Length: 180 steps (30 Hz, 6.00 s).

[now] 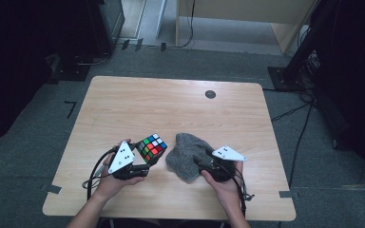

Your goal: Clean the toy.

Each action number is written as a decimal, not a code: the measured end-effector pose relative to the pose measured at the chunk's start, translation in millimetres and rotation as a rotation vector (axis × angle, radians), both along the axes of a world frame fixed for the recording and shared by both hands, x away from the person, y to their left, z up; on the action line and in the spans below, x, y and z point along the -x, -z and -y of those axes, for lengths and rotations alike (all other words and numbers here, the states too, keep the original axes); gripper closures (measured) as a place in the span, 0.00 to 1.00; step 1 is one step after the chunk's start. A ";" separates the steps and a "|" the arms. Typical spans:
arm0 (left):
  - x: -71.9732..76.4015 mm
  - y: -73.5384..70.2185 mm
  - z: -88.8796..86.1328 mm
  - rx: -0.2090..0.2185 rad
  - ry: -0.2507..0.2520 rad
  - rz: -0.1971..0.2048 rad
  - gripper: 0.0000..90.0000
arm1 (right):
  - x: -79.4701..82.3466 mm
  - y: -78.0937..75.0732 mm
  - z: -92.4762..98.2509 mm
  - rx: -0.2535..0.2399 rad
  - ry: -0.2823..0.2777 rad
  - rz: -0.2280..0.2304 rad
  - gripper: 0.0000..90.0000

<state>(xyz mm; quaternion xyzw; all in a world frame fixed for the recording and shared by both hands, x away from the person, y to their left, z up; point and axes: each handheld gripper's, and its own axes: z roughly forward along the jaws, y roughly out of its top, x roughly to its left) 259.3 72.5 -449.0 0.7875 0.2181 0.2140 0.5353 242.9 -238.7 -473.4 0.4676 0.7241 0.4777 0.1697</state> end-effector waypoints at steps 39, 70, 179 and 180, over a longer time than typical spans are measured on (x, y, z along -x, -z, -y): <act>27.5 -1.2 31.4 -0.121 0.123 0.102 0.38 | 35.3 -53.4 -35.8 -0.175 -0.186 0.136 0.88; 21.6 -2.4 28.6 -0.090 0.114 0.064 0.38 | 37.2 -53.2 -29.2 -0.156 -0.143 0.112 0.88; 12.4 -25.6 9.7 0.120 0.234 -0.032 0.38 | 31.4 -49.8 -16.4 -0.324 -0.188 0.207 0.89; 12.5 -24.8 10.3 0.133 0.232 -0.032 0.38 | 33.3 -51.4 -19.2 -0.322 -0.190 0.208 0.89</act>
